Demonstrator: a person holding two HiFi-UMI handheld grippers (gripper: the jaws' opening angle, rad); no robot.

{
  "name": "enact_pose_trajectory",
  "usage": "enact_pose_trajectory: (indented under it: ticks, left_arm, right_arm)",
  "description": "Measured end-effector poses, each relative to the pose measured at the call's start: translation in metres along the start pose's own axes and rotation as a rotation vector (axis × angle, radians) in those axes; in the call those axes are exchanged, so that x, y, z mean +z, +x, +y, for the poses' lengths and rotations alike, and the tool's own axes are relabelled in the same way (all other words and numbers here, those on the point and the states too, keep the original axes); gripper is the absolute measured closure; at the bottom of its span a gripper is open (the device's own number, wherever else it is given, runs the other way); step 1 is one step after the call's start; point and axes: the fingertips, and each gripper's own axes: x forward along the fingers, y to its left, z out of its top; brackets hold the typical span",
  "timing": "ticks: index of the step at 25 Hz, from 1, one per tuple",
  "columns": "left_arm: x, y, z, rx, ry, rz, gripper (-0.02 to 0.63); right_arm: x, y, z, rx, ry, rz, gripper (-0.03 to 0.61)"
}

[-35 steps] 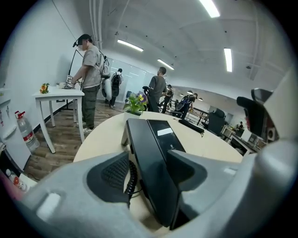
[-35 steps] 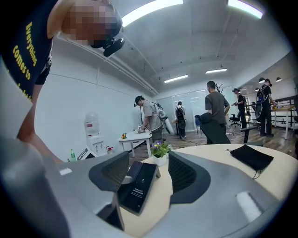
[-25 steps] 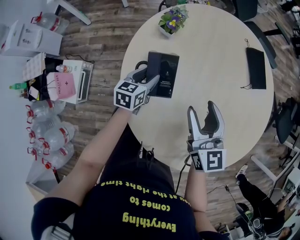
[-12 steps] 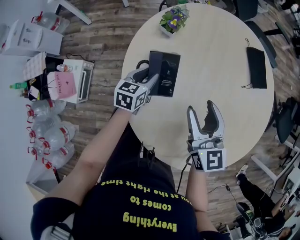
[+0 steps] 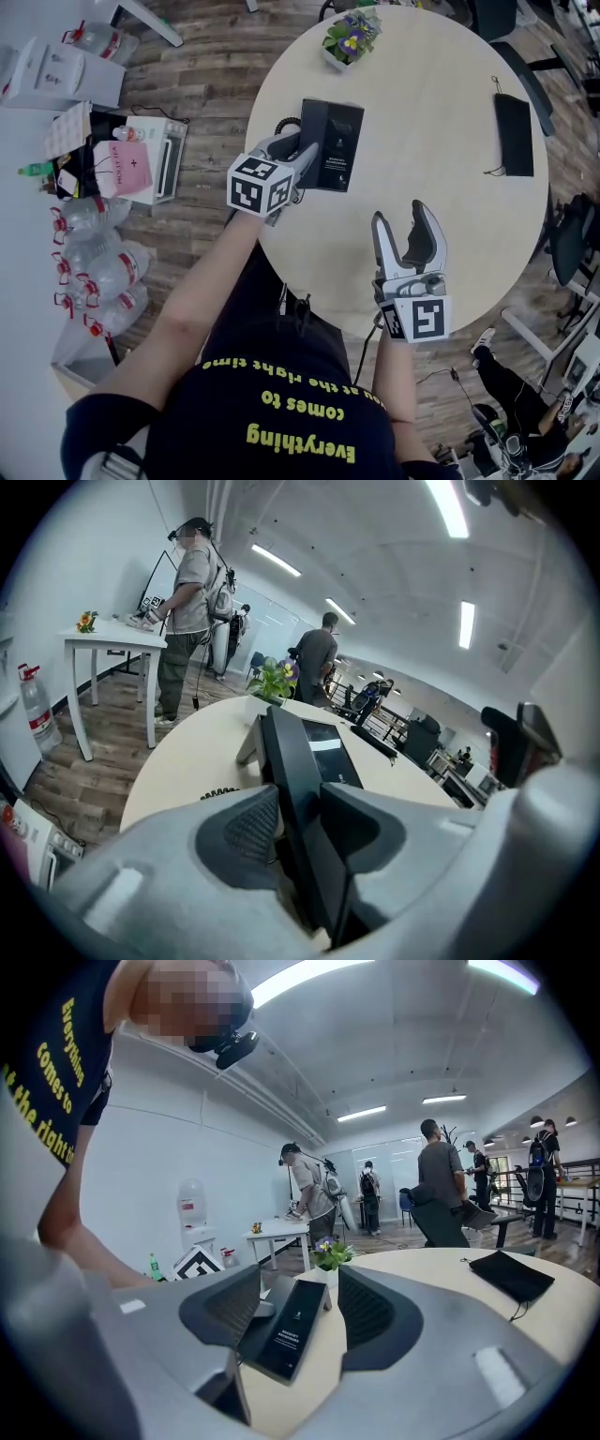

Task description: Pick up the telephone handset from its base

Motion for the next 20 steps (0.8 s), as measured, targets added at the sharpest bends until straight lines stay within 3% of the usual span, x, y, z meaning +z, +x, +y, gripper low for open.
enact_pose_trajectory:
  ticks: [7, 9, 12, 14, 20]
  left_arm:
    - [0.008, -0.014, -0.017, -0.023, 0.011, -0.045, 0.503]
    - [0.009, -0.013, -0.031, -0.045, 0.058, -0.044, 0.538]
    - [0.004, -0.005, -0.053, -0.062, 0.201, -0.003, 0.538]
    - [0.0, -0.003, -0.061, -0.061, 0.253, 0.015, 0.54]
    - [-0.005, -0.009, -0.06, -0.041, 0.253, 0.02, 0.541]
  right_arm:
    - [-0.002, 0.0, 0.002, 0.004, -0.002, 0.004, 0.322]
    - [-0.002, 0.001, 0.004, 0.008, -0.001, 0.005, 0.322]
    - [-0.001, 0.001, 0.008, 0.012, 0.001, -0.001, 0.322]
    - [0.002, 0.0, 0.009, 0.014, 0.001, -0.008, 0.322]
    - [0.004, -0.008, 0.005, 0.0, 0.0, -0.022, 0.322]
